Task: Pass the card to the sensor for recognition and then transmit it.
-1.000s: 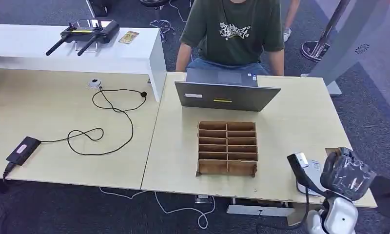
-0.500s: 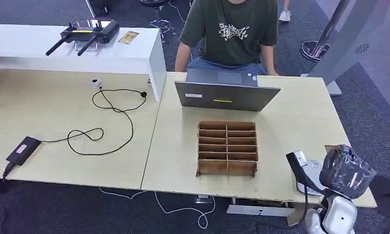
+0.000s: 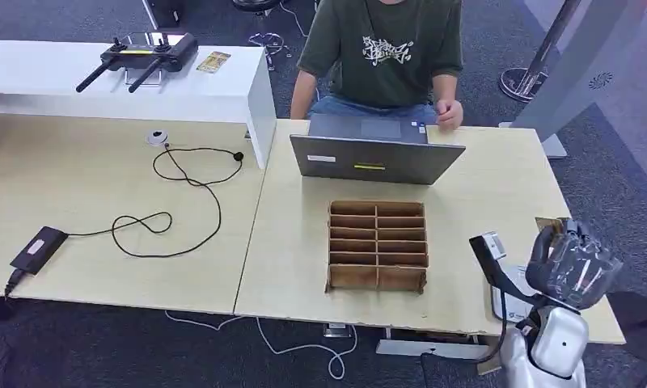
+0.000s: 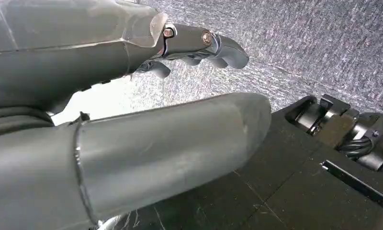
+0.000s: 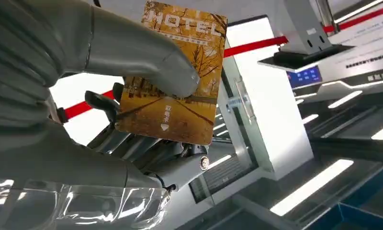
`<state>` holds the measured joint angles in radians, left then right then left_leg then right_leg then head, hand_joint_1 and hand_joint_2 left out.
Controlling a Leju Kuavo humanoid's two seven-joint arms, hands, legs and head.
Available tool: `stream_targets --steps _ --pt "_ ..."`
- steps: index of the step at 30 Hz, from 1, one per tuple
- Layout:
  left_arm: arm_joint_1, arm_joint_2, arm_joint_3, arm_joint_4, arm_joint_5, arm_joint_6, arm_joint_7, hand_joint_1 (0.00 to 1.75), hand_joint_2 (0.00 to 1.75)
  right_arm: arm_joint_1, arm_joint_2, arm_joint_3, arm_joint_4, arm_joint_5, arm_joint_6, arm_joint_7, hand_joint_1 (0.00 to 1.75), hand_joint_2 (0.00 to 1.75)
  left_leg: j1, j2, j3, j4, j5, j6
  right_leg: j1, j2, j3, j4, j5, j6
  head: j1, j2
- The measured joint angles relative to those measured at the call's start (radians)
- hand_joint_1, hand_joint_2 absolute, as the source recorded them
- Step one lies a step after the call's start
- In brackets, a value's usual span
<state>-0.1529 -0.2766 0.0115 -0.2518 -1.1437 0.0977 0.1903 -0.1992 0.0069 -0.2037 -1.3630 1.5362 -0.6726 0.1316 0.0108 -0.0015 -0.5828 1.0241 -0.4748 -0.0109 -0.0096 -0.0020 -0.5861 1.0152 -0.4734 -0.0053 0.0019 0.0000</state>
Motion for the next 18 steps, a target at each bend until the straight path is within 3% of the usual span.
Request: stream_targets --steps 18 --pt "-0.009 0.000 -0.018 0.000 0.004 -0.012 0.000 0.00 0.00 -0.083 0.000 0.075 0.011 0.000 -0.016 -0.016 1.75 1.75 0.000 0.000 0.000 0.000 0.000 0.000 0.000 0.000 0.000 0.000 0.000 0.000 0.000 0.000"
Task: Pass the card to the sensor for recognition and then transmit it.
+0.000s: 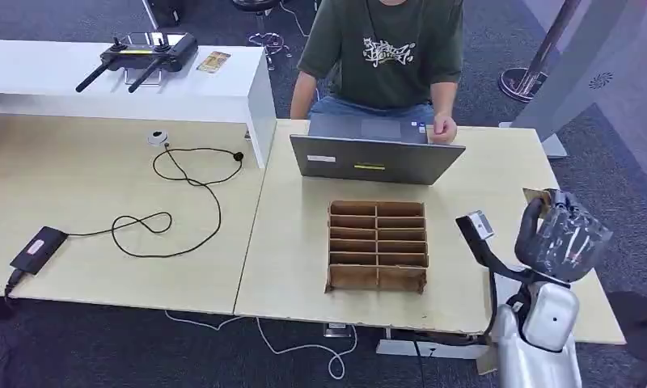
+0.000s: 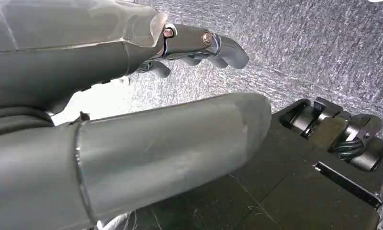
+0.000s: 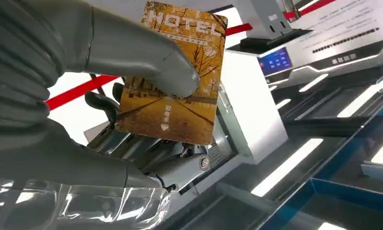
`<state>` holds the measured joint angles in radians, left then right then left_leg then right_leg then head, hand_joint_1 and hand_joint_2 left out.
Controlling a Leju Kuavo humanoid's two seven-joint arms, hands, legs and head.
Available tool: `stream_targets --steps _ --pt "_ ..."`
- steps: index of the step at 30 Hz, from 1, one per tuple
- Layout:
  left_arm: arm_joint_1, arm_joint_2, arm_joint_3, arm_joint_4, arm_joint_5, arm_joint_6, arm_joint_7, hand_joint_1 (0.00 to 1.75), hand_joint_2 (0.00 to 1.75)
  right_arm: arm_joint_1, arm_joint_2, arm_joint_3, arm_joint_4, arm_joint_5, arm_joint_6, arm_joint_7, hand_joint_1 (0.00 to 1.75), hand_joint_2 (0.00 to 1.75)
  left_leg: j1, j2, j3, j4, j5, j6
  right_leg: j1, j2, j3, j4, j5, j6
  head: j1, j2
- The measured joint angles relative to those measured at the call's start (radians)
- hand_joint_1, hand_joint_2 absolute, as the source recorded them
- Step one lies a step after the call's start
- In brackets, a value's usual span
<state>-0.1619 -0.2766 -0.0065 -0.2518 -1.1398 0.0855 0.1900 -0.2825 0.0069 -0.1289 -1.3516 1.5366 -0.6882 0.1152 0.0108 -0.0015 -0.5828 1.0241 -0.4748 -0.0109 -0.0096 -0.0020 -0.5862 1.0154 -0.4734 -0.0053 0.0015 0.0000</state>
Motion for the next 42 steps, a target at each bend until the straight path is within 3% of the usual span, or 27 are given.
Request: stream_targets --steps 25,42 --pt "0.000 0.000 -0.003 0.000 0.019 0.002 0.000 0.00 0.00 -0.116 0.000 0.097 0.041 -0.005 0.000 -0.001 1.75 1.75 0.000 0.000 0.000 0.000 0.000 0.000 0.000 0.000 0.000 0.000 0.000 0.000 0.000 0.000" --pt "-0.011 -0.003 -0.034 0.000 -0.006 -0.015 0.003 0.00 0.00 -0.222 0.000 0.118 0.122 -0.018 0.000 -0.003 1.75 1.75 0.000 0.000 0.000 0.000 0.000 0.000 0.000 0.000 0.000 0.000 0.000 0.000 0.000 0.000"
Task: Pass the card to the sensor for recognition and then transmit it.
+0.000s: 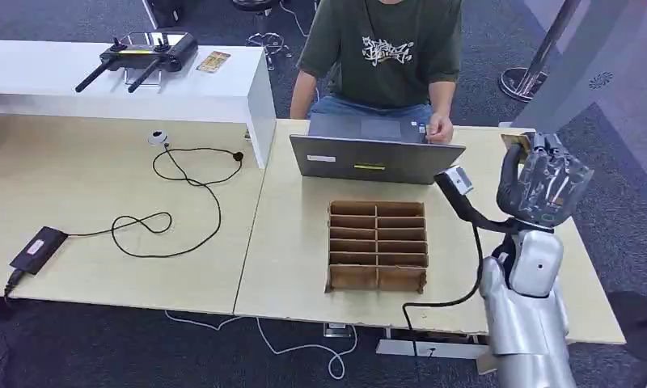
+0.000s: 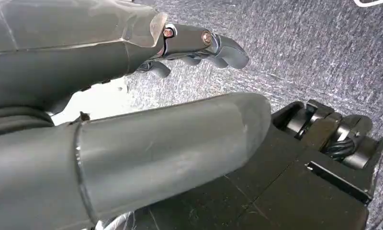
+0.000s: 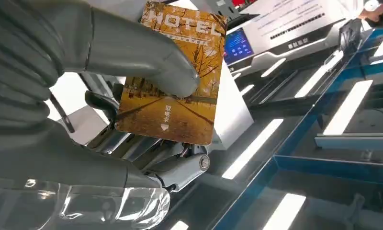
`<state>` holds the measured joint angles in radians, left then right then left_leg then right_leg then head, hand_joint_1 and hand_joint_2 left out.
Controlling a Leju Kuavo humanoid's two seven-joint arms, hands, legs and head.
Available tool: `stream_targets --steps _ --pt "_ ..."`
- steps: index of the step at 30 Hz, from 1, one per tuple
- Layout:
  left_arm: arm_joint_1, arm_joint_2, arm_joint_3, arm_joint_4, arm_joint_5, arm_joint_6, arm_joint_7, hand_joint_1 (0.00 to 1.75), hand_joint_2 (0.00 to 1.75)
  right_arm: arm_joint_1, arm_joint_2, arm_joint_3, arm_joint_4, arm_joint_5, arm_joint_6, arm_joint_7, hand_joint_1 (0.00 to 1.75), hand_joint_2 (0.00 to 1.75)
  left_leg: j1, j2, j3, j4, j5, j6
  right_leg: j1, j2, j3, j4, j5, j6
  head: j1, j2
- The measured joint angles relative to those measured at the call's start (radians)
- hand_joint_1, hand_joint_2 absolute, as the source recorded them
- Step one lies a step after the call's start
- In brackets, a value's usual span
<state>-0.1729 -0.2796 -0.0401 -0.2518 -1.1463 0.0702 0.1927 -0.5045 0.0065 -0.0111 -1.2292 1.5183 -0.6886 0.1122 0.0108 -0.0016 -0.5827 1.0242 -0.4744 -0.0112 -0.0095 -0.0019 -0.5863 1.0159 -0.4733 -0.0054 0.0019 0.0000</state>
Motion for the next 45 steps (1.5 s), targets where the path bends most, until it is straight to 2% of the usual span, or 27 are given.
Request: stream_targets --steps 7,24,32,45 --pt "-0.006 0.000 -0.006 0.000 0.003 -0.007 0.007 0.00 0.00 -0.067 0.002 0.029 0.090 -0.018 0.000 -0.011 1.75 1.75 0.000 0.000 0.000 0.000 0.000 0.000 0.000 0.000 0.000 0.000 0.000 0.000 0.000 0.000" --pt "-0.009 0.001 -0.006 0.000 0.018 -0.018 0.018 0.00 0.00 -0.209 0.047 0.098 0.307 -0.024 0.001 -0.011 1.75 1.75 0.000 0.000 0.000 0.000 0.000 0.000 0.000 0.000 0.000 0.001 0.000 0.000 0.000 0.000" --pt "-0.009 0.002 -0.006 0.000 0.024 -0.018 0.021 0.00 0.00 -0.274 0.071 0.114 0.399 -0.011 -0.001 0.000 1.75 1.75 0.000 0.000 0.000 0.000 0.001 0.000 0.000 0.000 0.000 0.001 0.000 0.000 0.000 0.000" --pt "-0.009 0.003 -0.006 0.000 0.024 -0.018 0.022 0.00 0.00 -0.331 0.075 0.120 0.488 -0.018 -0.001 0.014 1.75 1.75 0.000 -0.001 0.000 0.000 0.001 0.000 0.000 0.000 0.000 0.001 0.000 0.000 0.000 0.000"
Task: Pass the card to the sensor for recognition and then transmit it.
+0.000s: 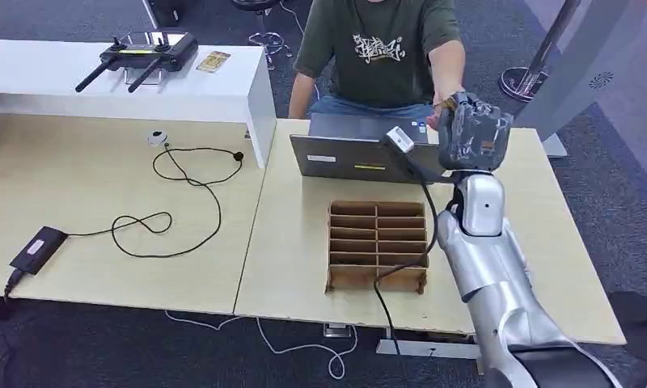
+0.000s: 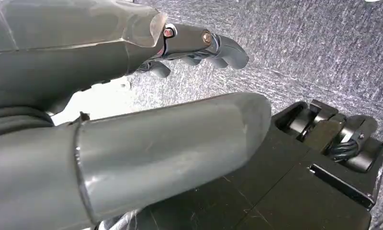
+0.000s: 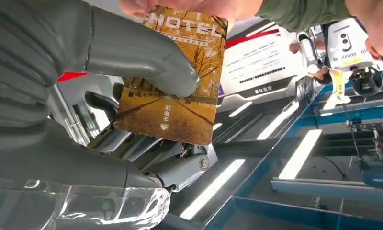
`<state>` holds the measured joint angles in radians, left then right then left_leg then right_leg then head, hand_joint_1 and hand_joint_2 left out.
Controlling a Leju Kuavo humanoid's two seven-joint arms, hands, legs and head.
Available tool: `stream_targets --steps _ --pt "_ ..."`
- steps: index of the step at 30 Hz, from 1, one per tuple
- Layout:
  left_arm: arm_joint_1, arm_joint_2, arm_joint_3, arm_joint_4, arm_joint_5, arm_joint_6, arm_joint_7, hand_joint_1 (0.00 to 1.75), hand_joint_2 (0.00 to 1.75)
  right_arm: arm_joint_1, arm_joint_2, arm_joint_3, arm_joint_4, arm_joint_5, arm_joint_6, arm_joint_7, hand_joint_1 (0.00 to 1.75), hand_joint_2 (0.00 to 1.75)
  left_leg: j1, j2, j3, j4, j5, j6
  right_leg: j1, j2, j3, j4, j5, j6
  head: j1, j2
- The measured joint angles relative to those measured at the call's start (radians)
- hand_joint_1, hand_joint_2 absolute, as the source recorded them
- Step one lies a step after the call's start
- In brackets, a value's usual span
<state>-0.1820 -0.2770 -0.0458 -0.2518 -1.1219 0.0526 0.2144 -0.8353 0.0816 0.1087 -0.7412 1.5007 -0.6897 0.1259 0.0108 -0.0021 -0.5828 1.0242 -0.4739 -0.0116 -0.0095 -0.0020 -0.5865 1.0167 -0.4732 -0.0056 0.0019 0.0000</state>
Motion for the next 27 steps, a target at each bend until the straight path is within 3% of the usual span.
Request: stream_targets --steps 27 --pt "0.000 -0.001 0.000 0.000 0.000 -0.003 0.009 0.00 0.00 -0.041 0.001 0.000 0.058 -0.009 0.000 0.006 1.75 1.75 0.000 0.000 0.000 0.000 0.000 0.000 0.000 0.000 0.000 0.000 0.000 0.000 0.000 0.000"
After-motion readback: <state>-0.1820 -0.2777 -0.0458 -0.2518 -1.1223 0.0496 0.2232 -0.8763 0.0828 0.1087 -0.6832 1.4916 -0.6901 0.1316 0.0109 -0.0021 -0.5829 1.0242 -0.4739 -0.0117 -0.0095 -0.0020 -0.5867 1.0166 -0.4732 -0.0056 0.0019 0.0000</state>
